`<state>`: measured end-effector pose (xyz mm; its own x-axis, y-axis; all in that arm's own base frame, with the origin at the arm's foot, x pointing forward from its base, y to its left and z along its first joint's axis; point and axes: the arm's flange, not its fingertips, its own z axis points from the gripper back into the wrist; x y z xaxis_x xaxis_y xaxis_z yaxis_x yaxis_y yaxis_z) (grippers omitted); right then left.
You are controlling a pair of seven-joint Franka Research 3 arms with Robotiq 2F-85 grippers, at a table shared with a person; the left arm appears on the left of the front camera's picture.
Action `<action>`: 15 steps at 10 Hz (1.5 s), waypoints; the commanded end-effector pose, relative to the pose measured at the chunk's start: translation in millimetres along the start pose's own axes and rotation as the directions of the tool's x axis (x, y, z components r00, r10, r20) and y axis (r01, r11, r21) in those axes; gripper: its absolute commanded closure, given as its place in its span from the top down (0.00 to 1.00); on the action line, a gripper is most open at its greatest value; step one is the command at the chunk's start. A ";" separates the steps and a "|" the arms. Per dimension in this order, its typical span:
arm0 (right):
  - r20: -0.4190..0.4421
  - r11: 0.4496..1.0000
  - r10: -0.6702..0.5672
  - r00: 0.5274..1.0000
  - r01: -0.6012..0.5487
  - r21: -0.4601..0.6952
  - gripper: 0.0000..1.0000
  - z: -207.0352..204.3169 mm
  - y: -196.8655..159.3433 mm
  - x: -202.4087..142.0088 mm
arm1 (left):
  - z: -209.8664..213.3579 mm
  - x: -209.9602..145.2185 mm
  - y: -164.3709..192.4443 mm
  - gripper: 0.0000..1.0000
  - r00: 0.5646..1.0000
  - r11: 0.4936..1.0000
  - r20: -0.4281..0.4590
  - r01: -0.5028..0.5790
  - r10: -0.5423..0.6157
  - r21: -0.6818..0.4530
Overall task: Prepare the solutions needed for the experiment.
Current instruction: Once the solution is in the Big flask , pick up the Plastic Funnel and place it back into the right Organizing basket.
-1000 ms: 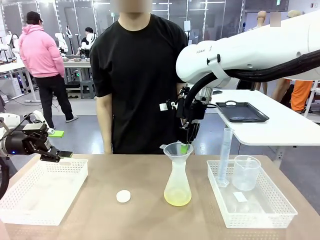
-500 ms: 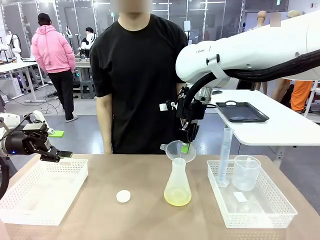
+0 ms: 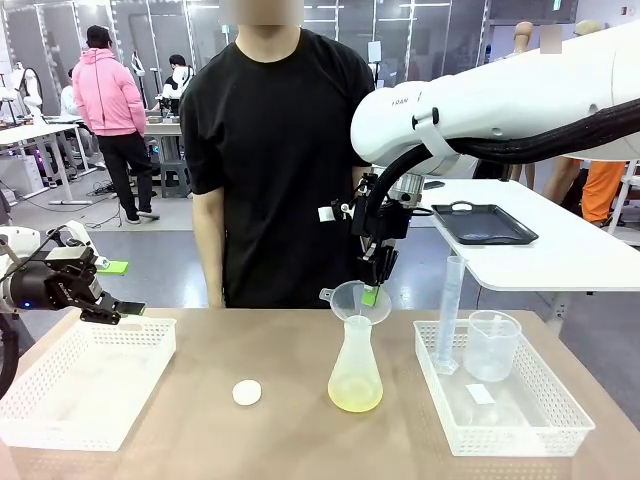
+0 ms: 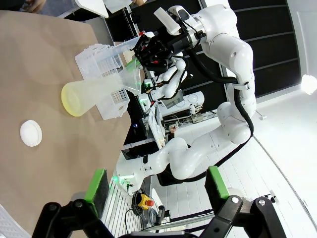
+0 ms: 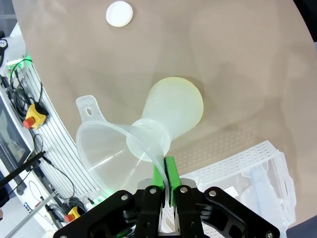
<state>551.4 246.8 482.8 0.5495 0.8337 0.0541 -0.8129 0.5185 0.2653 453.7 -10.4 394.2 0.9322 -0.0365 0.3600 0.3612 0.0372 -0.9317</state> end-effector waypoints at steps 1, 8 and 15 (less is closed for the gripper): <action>0.010 0.999 -0.041 0.999 0.040 0.024 0.00 8.5 4.5 -0.7 | -1.2 1.4 -2.2 1.00 1.000 1.000 0.002 0.007 -0.007 0.010; 0.006 0.999 -0.026 1.000 0.026 0.044 0.00 52.5 29.5 -19.1 | -1.2 1.4 -2.2 1.00 1.000 1.000 0.002 0.007 -0.007 0.010; 0.115 0.999 0.021 0.993 -0.027 0.047 0.00 94.0 33.6 -35.3 | -1.2 1.4 -2.2 1.00 1.000 1.000 0.002 0.007 -0.007 0.010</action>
<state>523.9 221.1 580.5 0.5673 0.8096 0.1507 -0.8059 0.5082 0.3038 453.7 -10.4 394.2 0.9323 -0.0365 0.3600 0.3612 0.0372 -0.9317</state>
